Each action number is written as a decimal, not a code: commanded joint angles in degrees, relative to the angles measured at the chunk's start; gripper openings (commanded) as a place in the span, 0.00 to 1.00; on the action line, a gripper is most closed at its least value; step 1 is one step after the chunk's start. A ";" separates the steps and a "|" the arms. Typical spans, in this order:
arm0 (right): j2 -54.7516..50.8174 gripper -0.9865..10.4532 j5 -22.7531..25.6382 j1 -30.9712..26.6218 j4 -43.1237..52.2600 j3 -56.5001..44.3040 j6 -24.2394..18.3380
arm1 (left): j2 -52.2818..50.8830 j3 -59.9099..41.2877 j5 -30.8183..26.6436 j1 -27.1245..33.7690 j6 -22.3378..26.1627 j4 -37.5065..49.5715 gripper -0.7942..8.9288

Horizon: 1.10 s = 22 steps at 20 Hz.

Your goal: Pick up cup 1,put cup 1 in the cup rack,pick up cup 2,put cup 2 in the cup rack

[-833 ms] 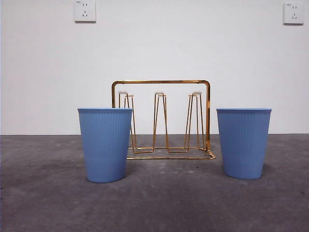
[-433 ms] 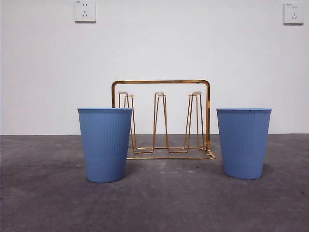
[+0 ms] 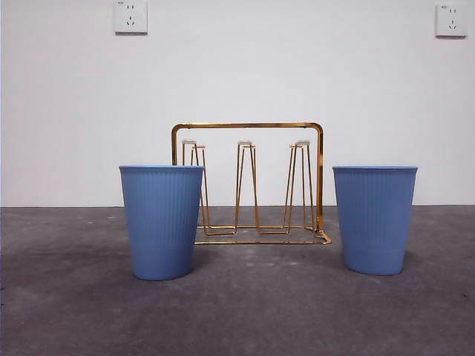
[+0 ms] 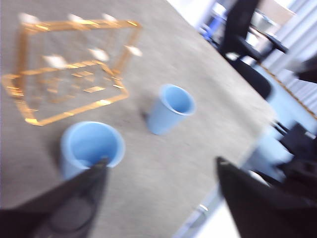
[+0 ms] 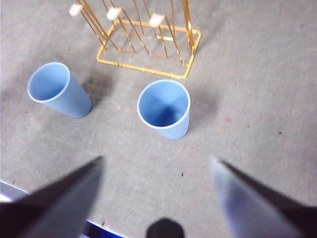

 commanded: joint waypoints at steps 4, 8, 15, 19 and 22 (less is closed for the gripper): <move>4.63 0.61 -0.24 0.00 0.66 0.17 0.42 | 4.74 3.21 1.11 -3.72 0.87 0.55 0.79; 11.56 0.61 -0.17 0.02 4.85 0.17 2.86 | 7.08 4.76 1.20 -6.12 0.79 2.78 0.79; 28.87 0.60 5.25 5.55 14.29 0.17 6.01 | 9.27 5.55 6.95 -8.92 -4.02 9.64 0.79; 37.16 0.53 10.56 9.75 18.36 0.17 7.37 | 9.62 5.55 6.93 -11.08 -6.78 12.24 0.79; 42.14 0.49 12.72 11.39 19.58 0.17 7.50 | 9.77 5.55 6.93 -13.09 -8.74 13.53 0.79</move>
